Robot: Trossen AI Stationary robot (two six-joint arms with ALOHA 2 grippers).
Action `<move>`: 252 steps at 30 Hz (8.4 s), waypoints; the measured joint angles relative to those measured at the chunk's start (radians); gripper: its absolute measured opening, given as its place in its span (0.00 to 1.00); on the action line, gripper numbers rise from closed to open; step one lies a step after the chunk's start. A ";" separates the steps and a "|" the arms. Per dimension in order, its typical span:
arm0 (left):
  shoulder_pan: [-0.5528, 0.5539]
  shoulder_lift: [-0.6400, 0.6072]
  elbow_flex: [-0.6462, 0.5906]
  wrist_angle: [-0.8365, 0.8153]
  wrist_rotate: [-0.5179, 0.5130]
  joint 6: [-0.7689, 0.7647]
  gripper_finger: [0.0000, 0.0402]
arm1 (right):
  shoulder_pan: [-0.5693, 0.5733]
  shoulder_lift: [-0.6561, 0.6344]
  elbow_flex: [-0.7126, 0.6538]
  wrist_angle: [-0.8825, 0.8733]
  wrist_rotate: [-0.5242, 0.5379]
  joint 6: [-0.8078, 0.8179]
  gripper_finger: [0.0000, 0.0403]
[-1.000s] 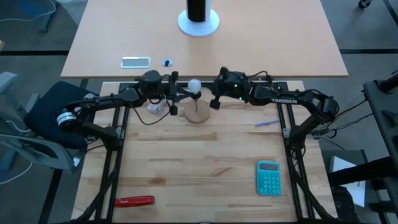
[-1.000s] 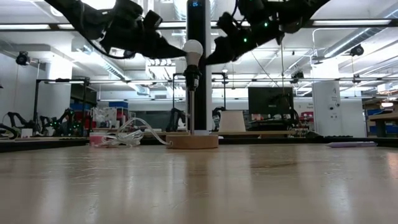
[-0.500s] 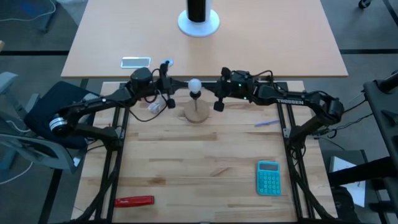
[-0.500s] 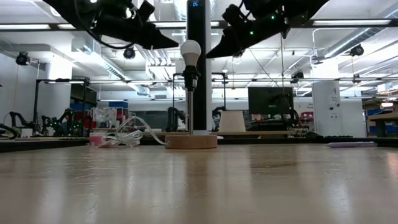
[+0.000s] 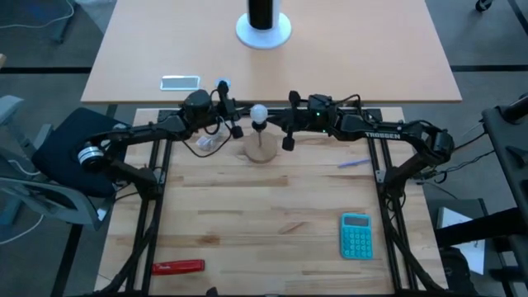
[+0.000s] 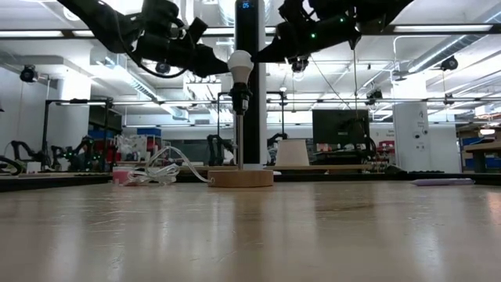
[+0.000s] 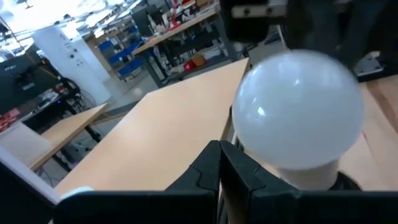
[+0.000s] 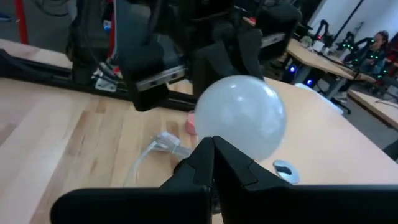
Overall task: Screw lightbulb
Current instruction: Remove the light bulb from the bulb socket
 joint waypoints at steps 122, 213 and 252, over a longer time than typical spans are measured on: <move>-0.036 -0.054 0.000 -0.115 0.159 -0.019 0.00 | 0.007 -0.038 -0.001 -0.067 0.173 0.017 0.00; -0.070 -0.067 0.001 -0.100 0.037 -0.072 0.00 | 0.029 -0.057 -0.001 -0.029 0.170 0.009 0.00; -0.077 -0.048 0.000 -0.097 0.041 -0.072 0.00 | 0.048 -0.076 -0.001 -0.073 0.268 -0.026 0.00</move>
